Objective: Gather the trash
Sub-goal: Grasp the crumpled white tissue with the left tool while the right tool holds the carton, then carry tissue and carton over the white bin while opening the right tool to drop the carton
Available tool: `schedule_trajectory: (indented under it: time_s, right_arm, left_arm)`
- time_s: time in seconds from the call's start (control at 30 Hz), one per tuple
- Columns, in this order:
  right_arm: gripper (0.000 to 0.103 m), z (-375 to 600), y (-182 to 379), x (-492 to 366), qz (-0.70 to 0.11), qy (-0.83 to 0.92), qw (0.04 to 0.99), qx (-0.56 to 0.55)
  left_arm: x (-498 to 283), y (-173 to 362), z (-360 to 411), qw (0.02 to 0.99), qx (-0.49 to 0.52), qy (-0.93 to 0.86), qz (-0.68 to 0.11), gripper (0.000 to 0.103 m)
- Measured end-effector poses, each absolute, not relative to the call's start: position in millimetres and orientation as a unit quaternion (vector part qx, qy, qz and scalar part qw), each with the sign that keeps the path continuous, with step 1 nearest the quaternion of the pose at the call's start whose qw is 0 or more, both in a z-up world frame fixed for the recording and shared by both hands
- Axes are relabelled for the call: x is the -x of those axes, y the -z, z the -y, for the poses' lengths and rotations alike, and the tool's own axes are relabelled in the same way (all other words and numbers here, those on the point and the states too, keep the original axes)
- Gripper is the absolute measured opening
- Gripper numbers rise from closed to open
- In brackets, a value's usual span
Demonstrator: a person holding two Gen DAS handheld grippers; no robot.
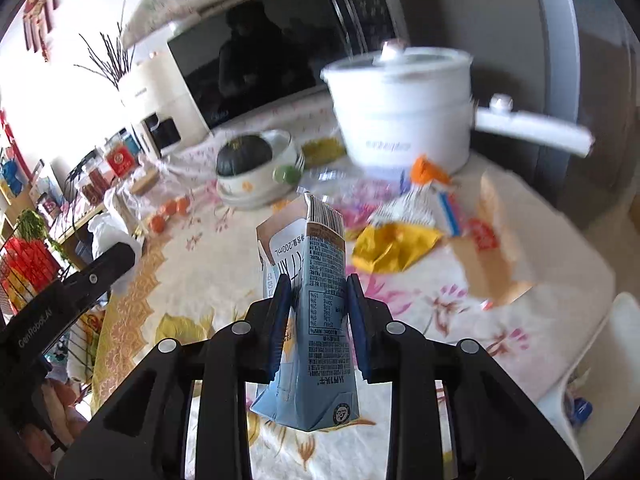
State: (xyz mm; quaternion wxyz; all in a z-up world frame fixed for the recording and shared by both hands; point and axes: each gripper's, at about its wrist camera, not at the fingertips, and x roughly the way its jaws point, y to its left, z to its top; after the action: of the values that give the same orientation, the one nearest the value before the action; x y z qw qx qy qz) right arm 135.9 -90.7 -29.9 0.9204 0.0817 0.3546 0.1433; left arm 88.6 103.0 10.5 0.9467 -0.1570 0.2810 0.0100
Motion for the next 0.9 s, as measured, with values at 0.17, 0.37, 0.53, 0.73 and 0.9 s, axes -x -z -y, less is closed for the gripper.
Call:
schedule_trajectory:
  time_s: [0.17,0.37,0.53,0.73,0.9]
  right_arm:
    - [0.026,110.9,12.4,-125.3,-0.318,-0.118,0.938,-0.071]
    - [0.026,135.8,2.8,-120.5,-0.299,-0.089,0.947,-0.070]
    - [0.027,154.7,0.4,-113.7,-0.291,-0.068,0.952,-0.066]
    - [0.027,184.0,-1.0,-101.3,-0.281,-0.034,0.957,-0.055]
    - [0.027,217.8,0.2,-90.2,-0.280,-0.004,0.958,-0.057]
  left_arm:
    - [-85.3,-16.0,-84.0,0.953,0.148,0.015,-0.265,0.034]
    - [-88.8,-13.8,-64.5,0.950,0.154,0.039,-0.267,0.034]
    - [-92.1,-12.6,-42.4,0.947,0.157,0.065,-0.273,0.034]
    - [-91.2,-10.4,-6.5,0.945,0.146,0.103,-0.273,0.034]
    - [-90.4,-5.4,25.8,0.941,0.134,0.134,-0.280,0.034]
